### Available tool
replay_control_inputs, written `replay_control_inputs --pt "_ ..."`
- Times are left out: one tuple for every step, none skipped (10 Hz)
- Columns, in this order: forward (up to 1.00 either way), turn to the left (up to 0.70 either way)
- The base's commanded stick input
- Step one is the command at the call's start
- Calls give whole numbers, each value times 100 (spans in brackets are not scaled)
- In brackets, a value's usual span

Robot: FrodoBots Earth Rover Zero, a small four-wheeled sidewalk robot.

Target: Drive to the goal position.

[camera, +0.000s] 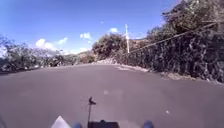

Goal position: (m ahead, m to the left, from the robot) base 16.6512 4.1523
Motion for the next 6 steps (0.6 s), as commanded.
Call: replay_control_inputs --pt "50 0" --pt "50 -6" --pt "50 -24" --pt "50 -42" --pt "50 -50" --pt "50 -50"
